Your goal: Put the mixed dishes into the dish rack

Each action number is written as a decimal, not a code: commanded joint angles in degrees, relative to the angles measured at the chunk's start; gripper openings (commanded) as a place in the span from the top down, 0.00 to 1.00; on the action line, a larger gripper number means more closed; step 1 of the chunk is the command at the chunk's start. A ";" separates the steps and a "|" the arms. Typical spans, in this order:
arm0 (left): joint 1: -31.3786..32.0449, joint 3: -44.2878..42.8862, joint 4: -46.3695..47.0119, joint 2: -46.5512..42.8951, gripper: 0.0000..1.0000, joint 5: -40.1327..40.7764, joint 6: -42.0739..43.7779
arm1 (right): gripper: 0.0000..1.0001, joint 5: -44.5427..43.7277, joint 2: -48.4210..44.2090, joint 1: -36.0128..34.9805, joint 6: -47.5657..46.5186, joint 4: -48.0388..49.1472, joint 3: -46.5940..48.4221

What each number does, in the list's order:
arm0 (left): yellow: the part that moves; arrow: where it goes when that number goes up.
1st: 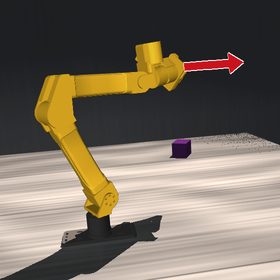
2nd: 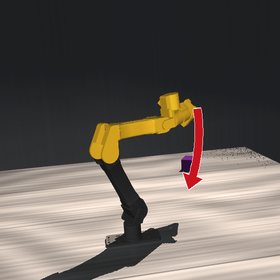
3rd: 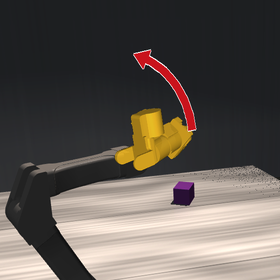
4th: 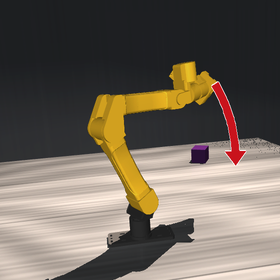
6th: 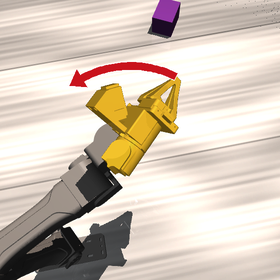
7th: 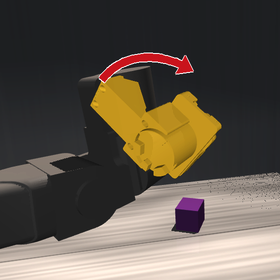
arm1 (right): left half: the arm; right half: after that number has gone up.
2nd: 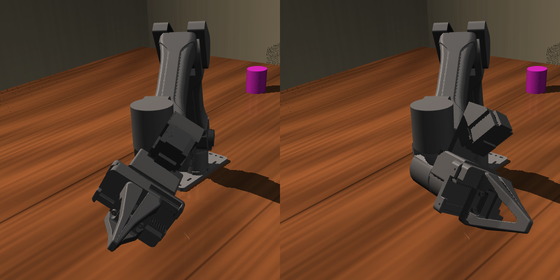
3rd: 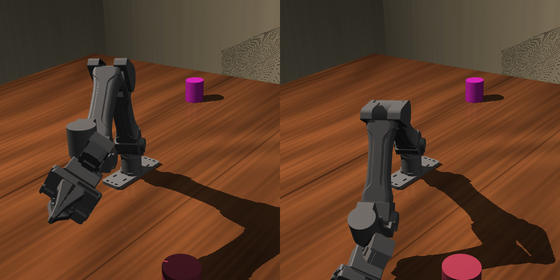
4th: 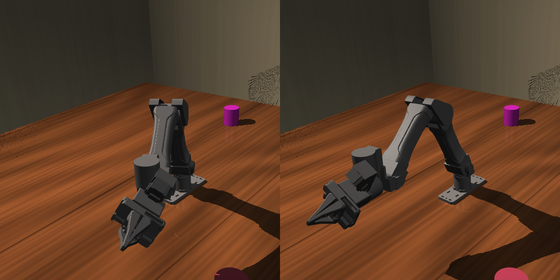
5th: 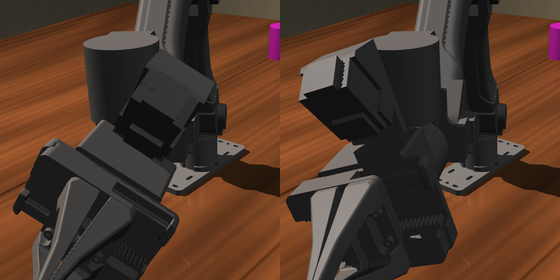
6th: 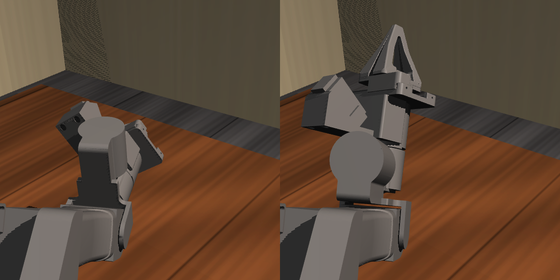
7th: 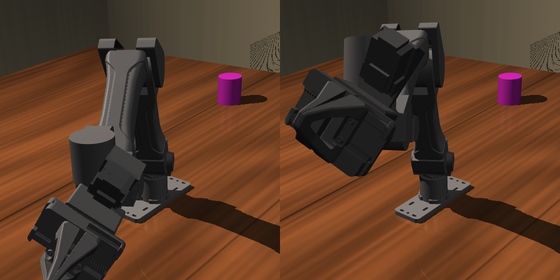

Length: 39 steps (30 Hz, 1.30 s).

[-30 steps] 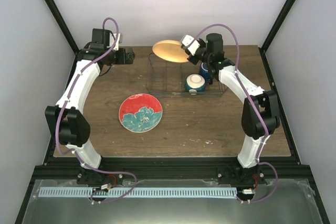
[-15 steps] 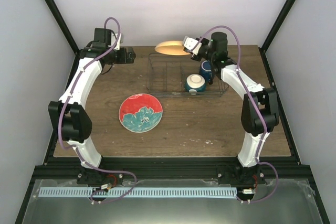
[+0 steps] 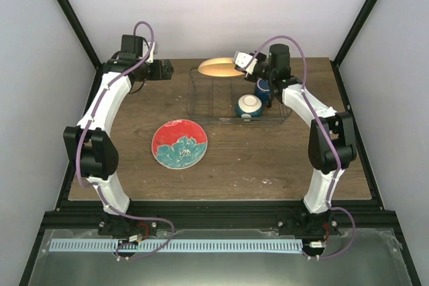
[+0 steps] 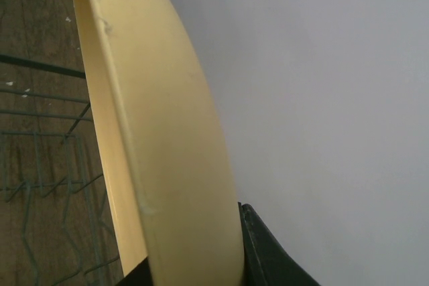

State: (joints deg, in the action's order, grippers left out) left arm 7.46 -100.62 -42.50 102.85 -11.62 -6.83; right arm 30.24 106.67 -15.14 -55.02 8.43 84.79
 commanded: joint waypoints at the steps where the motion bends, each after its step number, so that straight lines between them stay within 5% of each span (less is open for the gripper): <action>1: -0.39 -1.64 0.12 1.04 0.00 0.31 0.04 | 0.99 0.15 0.02 0.15 1.26 3.18 -1.79; 27: -0.70 -3.88 -1.91 3.53 0.00 1.12 -0.30 | 0.99 -1.07 5.96 -0.10 4.55 6.22 -3.20; 39: -0.70 -4.67 -3.45 5.06 0.00 0.35 -0.48 | 0.76 0.60 6.53 -0.39 6.75 7.53 -5.17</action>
State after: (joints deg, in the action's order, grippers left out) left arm 7.09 -103.57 -45.25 106.85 -10.74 -7.11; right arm 29.23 112.90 -15.20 -49.65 13.32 79.42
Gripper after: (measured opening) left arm 0.997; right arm 0.219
